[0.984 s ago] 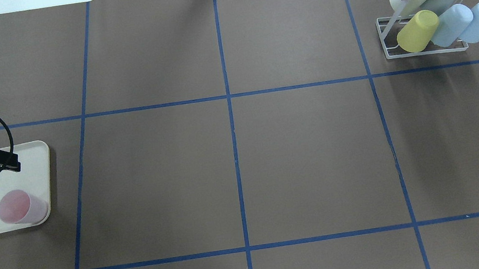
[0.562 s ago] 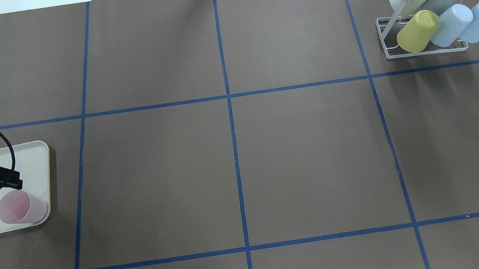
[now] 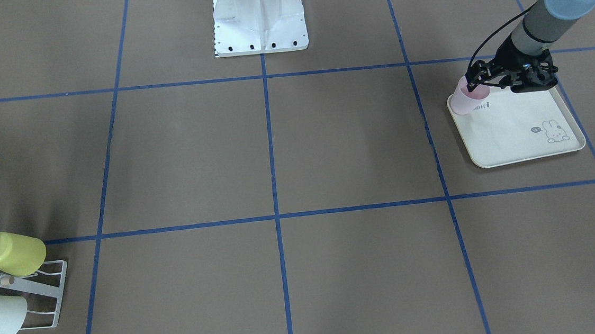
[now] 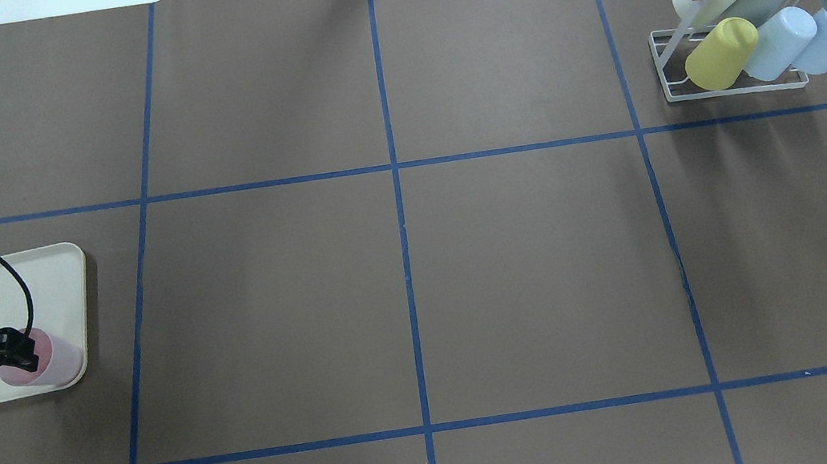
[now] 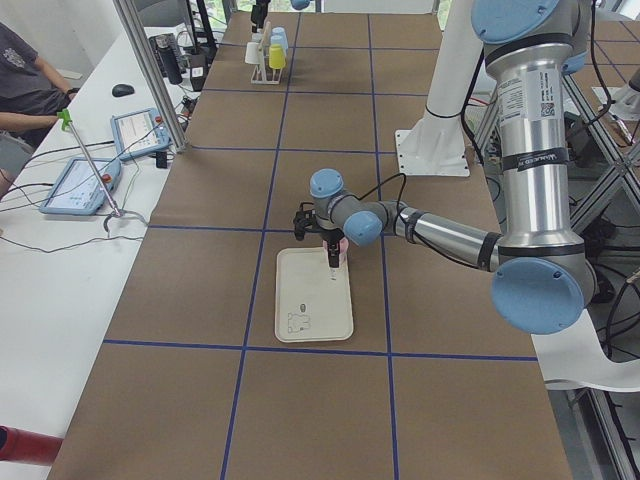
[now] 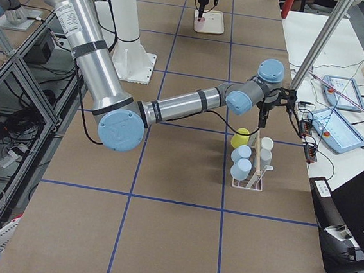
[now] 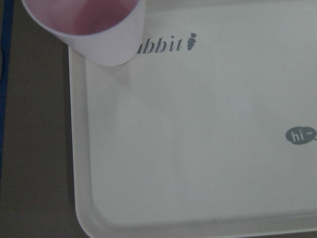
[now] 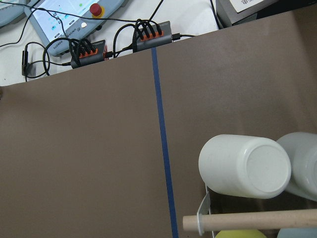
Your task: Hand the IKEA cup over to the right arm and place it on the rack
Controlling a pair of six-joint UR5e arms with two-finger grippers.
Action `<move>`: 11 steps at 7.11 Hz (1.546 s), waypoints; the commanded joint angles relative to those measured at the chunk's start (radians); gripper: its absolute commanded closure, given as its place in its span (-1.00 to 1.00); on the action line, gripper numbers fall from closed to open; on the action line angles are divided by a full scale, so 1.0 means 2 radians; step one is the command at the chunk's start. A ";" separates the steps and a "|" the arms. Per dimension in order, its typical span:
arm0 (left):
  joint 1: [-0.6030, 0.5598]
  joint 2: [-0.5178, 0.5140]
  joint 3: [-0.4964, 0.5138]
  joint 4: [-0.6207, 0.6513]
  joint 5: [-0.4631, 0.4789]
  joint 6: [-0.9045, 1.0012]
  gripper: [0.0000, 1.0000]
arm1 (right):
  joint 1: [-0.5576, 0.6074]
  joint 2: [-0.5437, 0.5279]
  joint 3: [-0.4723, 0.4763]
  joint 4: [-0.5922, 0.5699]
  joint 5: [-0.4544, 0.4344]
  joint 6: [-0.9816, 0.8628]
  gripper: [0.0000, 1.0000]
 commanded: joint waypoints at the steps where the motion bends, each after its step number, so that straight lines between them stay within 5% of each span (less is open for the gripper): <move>1: 0.002 0.003 0.021 0.000 -0.043 0.003 1.00 | 0.000 -0.001 0.001 0.000 0.000 0.000 -0.97; 5: -0.088 -0.002 -0.036 0.007 -0.122 0.012 1.00 | -0.002 0.000 0.001 0.000 0.000 0.003 -0.96; 8: -0.107 -0.071 -0.034 0.005 -0.139 0.006 1.00 | -0.035 0.000 0.043 0.001 -0.003 0.066 -0.97; 11: -0.075 -0.182 -0.031 -0.001 -0.136 -0.185 1.00 | -0.121 0.000 0.137 0.002 -0.012 0.157 -0.96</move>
